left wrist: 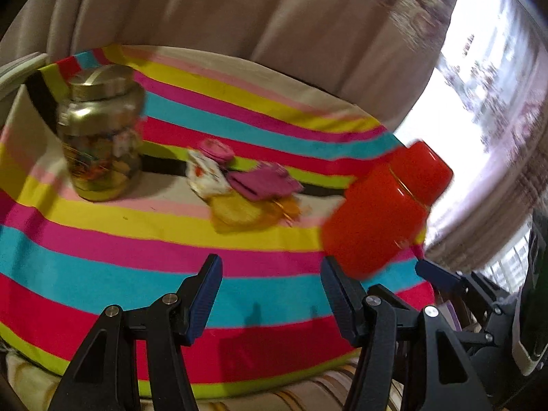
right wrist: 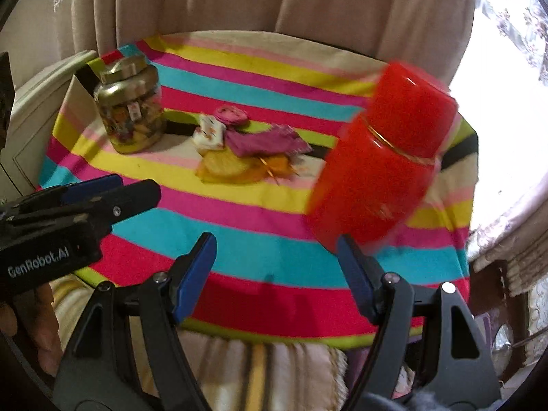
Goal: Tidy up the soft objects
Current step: 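Move both grippers back over the striped table toward the remaining items, then grasp the floral cloth with the left gripper while the right grasps the pink glove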
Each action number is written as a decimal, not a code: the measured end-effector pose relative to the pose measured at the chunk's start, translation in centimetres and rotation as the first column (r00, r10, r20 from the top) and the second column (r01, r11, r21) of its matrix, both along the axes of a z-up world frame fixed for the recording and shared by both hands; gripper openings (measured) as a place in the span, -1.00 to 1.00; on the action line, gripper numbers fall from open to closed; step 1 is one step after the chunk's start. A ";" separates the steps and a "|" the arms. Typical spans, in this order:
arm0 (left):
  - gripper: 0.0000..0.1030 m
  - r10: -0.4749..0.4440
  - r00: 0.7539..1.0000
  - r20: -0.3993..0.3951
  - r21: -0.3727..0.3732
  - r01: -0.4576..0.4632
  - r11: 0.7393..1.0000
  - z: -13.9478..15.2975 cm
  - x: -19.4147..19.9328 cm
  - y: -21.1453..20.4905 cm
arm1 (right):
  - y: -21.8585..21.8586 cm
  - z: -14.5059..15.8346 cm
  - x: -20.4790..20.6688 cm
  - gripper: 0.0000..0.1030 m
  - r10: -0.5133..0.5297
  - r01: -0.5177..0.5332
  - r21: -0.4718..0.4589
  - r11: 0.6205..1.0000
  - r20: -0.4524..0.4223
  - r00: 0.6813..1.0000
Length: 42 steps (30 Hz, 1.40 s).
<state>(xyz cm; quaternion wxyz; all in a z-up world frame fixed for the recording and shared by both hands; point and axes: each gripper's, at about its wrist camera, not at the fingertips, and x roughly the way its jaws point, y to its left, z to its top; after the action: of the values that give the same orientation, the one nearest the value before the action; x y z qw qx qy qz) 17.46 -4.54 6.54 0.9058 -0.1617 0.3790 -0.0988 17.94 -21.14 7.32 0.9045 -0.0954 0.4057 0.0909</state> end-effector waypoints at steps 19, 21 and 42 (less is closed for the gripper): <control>0.18 0.220 0.975 0.019 -0.123 -0.216 0.969 3.0 9.2 7.6 | 3.3 1.1 16.4 0.72 -0.186 0.198 0.345 0.917 -0.067 0.980; 0.18 0.236 0.972 0.015 -0.142 -0.231 0.963 2.7 10.5 7.4 | 3.2 0.5 17.9 0.72 -0.204 0.219 0.358 0.908 -0.079 0.976; 0.17 0.280 0.941 -0.192 -0.212 -0.319 0.924 -10.3 18.3 5.7 | 2.7 -10.5 24.6 0.72 -0.260 0.318 0.278 0.906 -0.227 0.939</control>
<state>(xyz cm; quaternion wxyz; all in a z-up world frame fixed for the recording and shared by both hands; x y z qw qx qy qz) 35.74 1.19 -3.81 0.8511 -0.3333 0.4056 0.0092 42.59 -18.40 -3.17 0.8700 0.1181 0.4779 0.0264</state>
